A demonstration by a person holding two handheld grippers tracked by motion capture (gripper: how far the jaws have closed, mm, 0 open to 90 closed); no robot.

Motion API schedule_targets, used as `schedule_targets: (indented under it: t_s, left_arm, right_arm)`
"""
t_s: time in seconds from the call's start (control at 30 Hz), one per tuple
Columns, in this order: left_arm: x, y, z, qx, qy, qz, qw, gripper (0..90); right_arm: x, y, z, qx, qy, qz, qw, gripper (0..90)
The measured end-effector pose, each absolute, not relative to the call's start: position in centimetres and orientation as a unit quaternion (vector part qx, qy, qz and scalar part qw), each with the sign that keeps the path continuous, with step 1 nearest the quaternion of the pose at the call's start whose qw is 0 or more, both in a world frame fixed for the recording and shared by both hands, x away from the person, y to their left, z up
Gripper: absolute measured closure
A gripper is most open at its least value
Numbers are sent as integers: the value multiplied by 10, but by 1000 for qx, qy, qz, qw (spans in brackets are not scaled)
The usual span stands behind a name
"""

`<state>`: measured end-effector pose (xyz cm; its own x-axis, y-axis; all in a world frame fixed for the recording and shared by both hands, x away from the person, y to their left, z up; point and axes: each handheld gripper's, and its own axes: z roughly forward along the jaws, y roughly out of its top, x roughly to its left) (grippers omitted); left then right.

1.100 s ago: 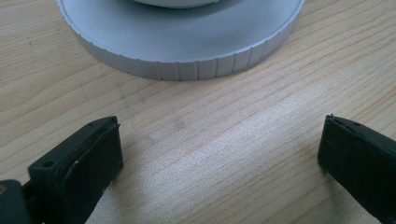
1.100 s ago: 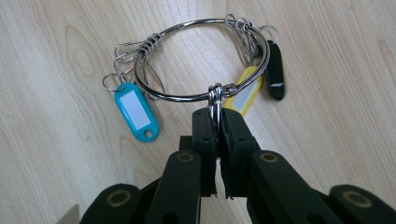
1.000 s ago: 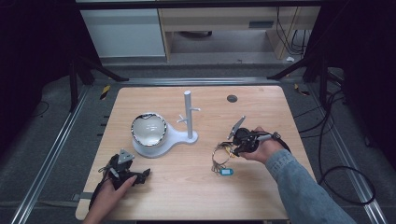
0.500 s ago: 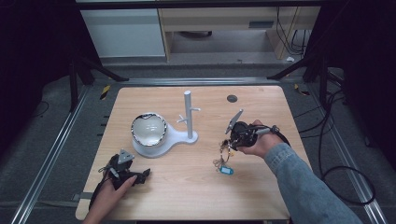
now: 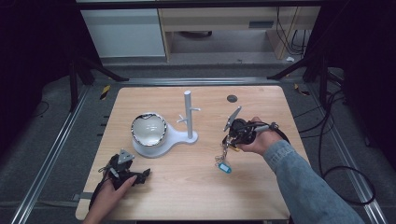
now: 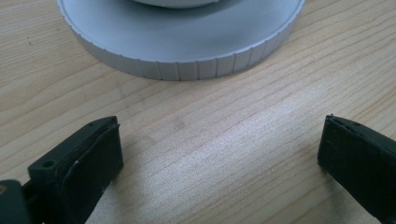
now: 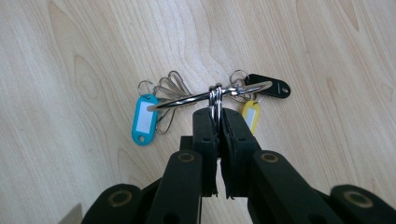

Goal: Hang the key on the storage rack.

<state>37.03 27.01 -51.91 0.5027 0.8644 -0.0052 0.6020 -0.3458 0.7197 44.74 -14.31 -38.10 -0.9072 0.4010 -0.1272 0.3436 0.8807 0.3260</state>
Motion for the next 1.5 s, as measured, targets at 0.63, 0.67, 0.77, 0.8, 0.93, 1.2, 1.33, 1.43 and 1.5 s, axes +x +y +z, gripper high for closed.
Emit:
schedule_targets:
  t_s: [0.63,0.67,0.77,0.8,0.93,1.2,1.33,1.43,1.5]
  left_arm:
    - [370,270,-519,798,459,193,339,0]
    - [370,270,-519,798,460,193,340,0]
    - [370,270,-519,796,460,193,341,0]
    - [370,270,-519,796,460,193,342,0]
    - [370,270,-519,797,460,193,341,0]
    - [370,270,-519,797,460,193,341,0]
    - [370,270,-519,797,459,193,341,0]
    - [370,270,-519,797,459,193,341,0]
    - [370,270,-519,797,459,193,341,0]
  right_arm:
    - [451,-134,-349,174,968,147,109,853]
    - [452,-134,-345,175,967,148,113,853]
    - [453,-134,-340,174,966,153,117,853]
    - [453,-134,-340,174,966,153,117,853]
    - [454,-133,-333,171,966,153,121,853]
    - [456,-132,-321,169,965,153,131,853]
    - [456,-129,-314,164,965,148,138,853]
    - [456,-129,-312,163,966,146,140,853]
    - [456,-128,-309,162,965,147,142,853]
